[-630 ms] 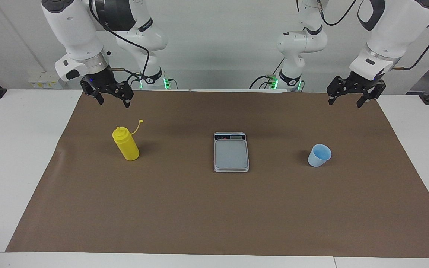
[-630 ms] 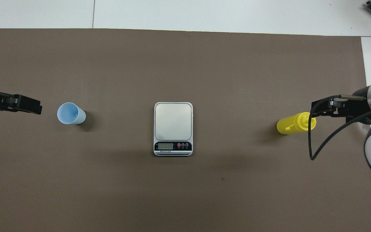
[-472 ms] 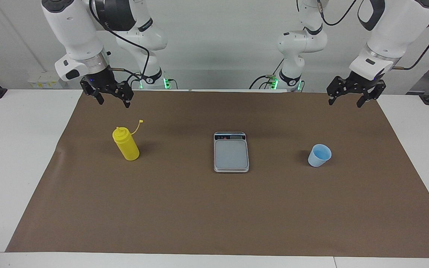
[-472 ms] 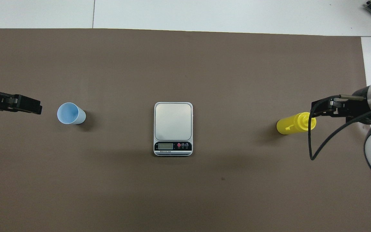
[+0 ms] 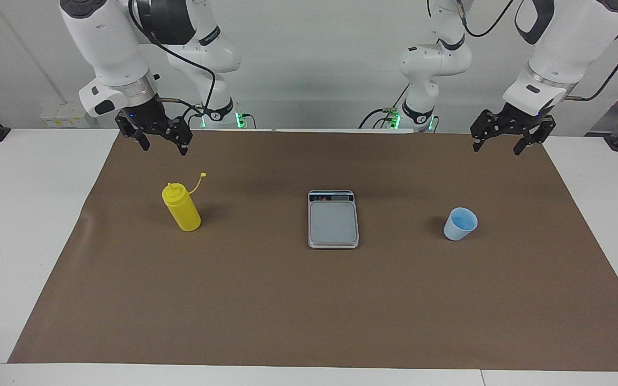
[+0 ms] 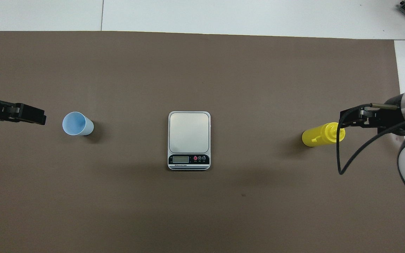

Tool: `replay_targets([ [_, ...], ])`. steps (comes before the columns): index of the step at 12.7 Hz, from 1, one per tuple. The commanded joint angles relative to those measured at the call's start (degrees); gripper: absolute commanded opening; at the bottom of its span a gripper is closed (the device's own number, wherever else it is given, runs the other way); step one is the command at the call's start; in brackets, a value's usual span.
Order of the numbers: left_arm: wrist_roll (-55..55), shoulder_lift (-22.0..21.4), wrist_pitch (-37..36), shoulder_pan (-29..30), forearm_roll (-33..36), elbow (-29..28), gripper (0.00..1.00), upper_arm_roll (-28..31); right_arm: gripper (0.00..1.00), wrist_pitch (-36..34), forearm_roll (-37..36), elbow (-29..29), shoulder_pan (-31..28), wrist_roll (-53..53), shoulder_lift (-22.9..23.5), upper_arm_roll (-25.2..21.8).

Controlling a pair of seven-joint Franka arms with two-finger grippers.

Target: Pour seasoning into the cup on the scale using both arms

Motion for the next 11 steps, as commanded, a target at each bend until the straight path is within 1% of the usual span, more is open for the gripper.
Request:
replay_targets([
  [1, 0.92, -1.57, 2.18, 0.49, -0.53, -2.58, 1.00, -0.14, 1.00, -0.74, -0.03, 0.08, -0.41, -0.75, -0.11, 0.05],
  [5, -0.22, -1.58, 3.50, -0.22, -0.53, -2.77, 1.00, -0.23, 1.00, -0.74, -0.03, 0.08, -0.41, -0.75, -0.11, 0.14],
  [6, -0.40, -1.66, 2.89, -0.30, -0.53, -2.94, 1.00, -0.23, 1.00, -0.74, -0.03, 0.08, -0.41, -0.75, -0.11, 0.14],
  [9, -0.14, -2.37, 4.20, 0.49, -0.62, -4.70, 1.00, -0.14, 1.00, -0.74, -0.03, 0.08, -0.41, -0.75, -0.11, 0.14],
  [11, -0.22, -1.76, 5.16, 0.40, -0.62, -4.79, 1.00, -0.14, 1.00, -0.74, -0.03, 0.08, -0.41, -0.75, -0.11, 0.14],
])
